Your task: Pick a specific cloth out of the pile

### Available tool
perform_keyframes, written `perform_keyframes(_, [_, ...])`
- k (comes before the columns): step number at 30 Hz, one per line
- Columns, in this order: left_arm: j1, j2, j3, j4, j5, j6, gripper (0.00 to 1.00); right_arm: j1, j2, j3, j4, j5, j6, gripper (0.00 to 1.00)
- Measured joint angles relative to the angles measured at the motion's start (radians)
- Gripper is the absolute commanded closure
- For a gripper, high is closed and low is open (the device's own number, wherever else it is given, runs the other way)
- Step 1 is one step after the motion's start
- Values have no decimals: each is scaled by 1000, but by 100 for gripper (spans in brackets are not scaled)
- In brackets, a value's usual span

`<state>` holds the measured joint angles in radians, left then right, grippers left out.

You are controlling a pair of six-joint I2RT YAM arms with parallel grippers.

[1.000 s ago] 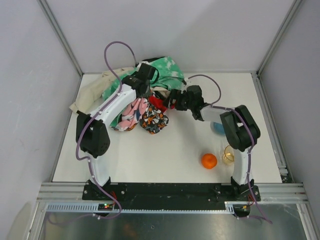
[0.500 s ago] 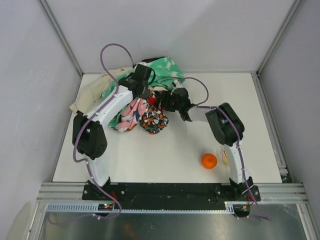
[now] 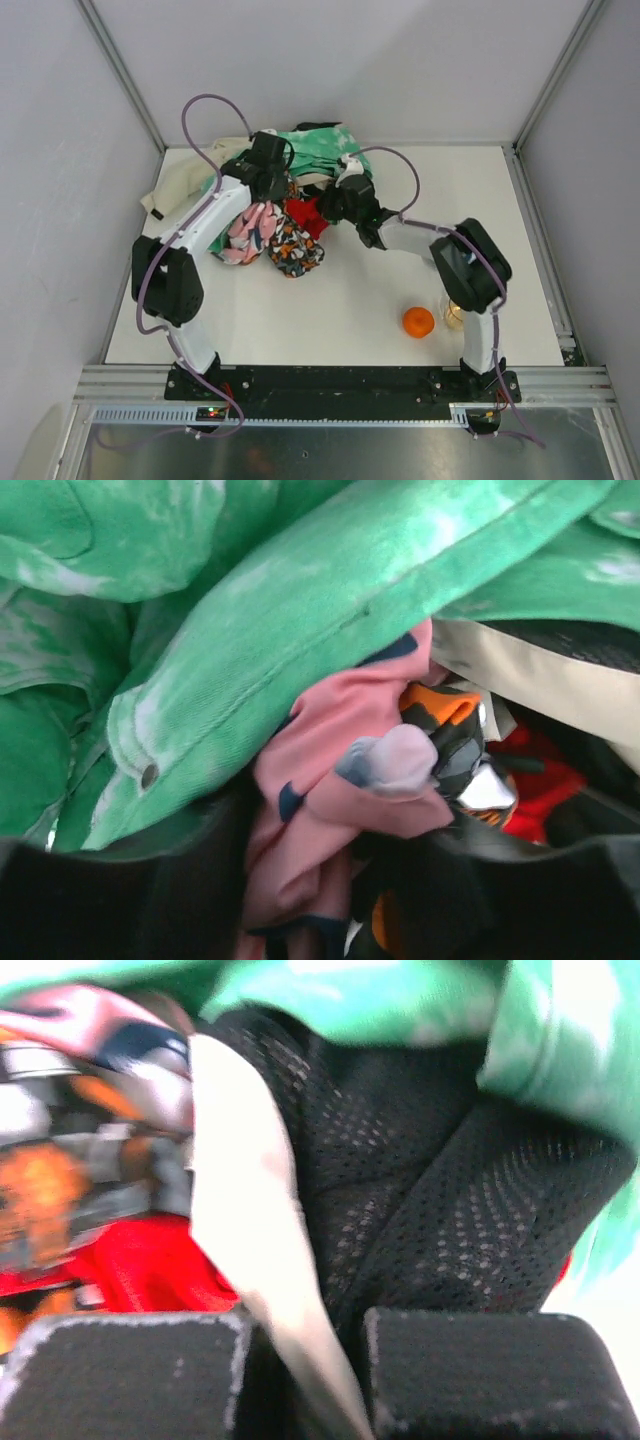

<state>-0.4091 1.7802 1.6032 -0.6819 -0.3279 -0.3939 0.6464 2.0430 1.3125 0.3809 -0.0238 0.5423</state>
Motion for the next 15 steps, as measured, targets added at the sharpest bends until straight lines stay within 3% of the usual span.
perform_keyframes(3, [12, -23, -26, 0, 8, -3, 17, 16, -127, -20, -45, 19, -51, 100])
perform_keyframes(7, [19, -55, -56, 7, 27, -9, 5, 30, -268, -24, -98, 18, -113, 100])
perform_keyframes(15, [19, -117, -113, 32, 59, -29, 0, -2, -415, 6, -224, 23, -194, 100])
